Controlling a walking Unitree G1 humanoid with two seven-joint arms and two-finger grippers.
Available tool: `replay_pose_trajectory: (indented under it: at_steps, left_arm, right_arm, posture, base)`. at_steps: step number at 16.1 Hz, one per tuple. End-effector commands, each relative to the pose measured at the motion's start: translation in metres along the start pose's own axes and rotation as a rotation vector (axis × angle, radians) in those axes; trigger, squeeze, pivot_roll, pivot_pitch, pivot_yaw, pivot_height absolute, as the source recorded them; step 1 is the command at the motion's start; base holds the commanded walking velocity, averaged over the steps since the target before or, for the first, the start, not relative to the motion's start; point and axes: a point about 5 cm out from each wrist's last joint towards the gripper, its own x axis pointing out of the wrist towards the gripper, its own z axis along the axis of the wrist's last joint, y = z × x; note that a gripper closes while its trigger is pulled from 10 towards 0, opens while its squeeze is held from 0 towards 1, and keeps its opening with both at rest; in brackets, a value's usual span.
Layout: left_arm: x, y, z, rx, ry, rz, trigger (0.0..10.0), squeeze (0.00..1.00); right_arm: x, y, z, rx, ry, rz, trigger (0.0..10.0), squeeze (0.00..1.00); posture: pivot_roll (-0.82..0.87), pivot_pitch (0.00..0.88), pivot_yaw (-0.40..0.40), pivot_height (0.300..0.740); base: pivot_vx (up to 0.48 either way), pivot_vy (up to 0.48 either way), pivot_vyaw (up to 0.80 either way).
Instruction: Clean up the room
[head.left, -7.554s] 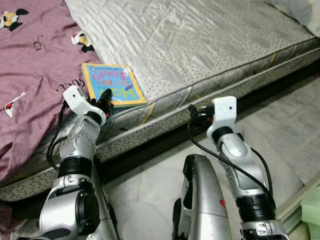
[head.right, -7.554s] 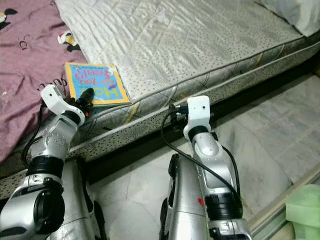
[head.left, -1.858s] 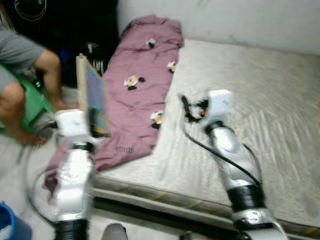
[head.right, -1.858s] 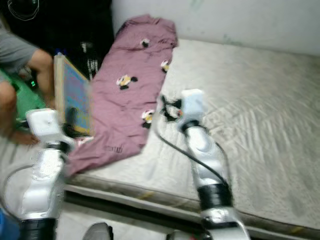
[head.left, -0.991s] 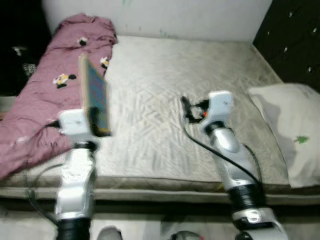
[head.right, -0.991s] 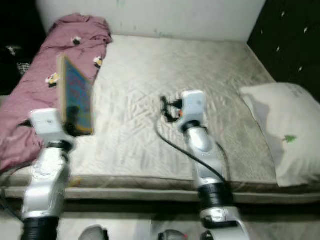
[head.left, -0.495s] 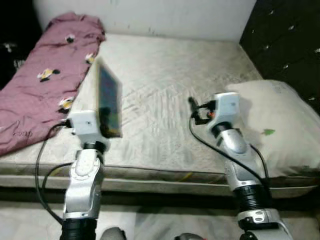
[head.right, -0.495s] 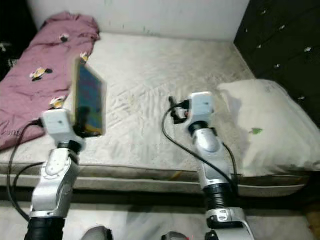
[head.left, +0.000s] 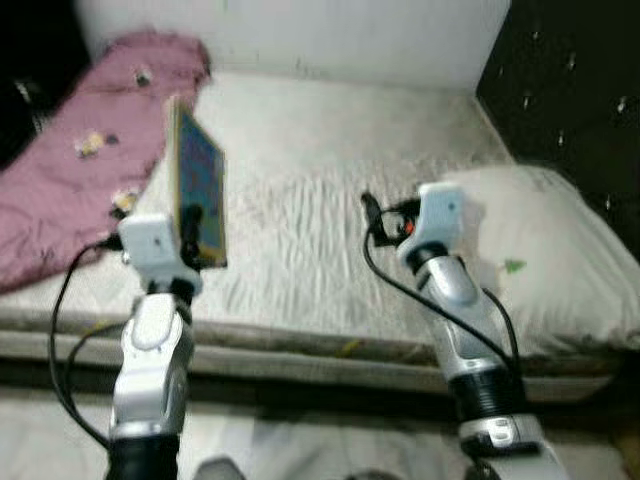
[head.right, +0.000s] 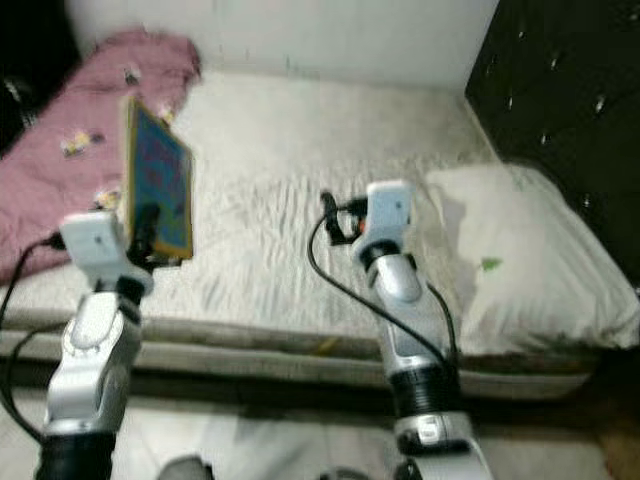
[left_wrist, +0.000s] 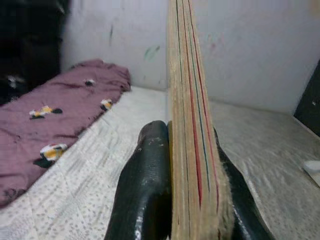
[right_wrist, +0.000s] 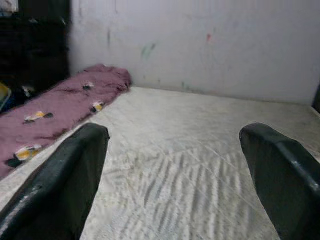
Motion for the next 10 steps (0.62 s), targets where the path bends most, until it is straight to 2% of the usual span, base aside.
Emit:
replay_pose_trajectory:
  at_steps: [1, 10]
  left_arm:
    - [0.0045, -0.0057, 0.012, -0.003, -0.061, -0.033, 10.0, 0.0]
    - [0.0035, -0.0092, 0.0095, -0.011, -0.055, -0.053, 10.0, 0.0]
  right_arm:
    - [0.0019, -0.0053, 0.0044, -0.002, -0.009, -0.015, 10.0, 0.0]
    - [0.0, -0.0061, 0.0028, -0.004, -0.004, -0.02, 10.0, 0.0]
  posture:
    - [-0.03, 0.0, -0.053, 0.74]
    - [-0.03, 0.0, -0.053, 0.74]
  base:
    - [0.289, 0.0, -0.56]
    - [0.324, 0.0, 0.0]
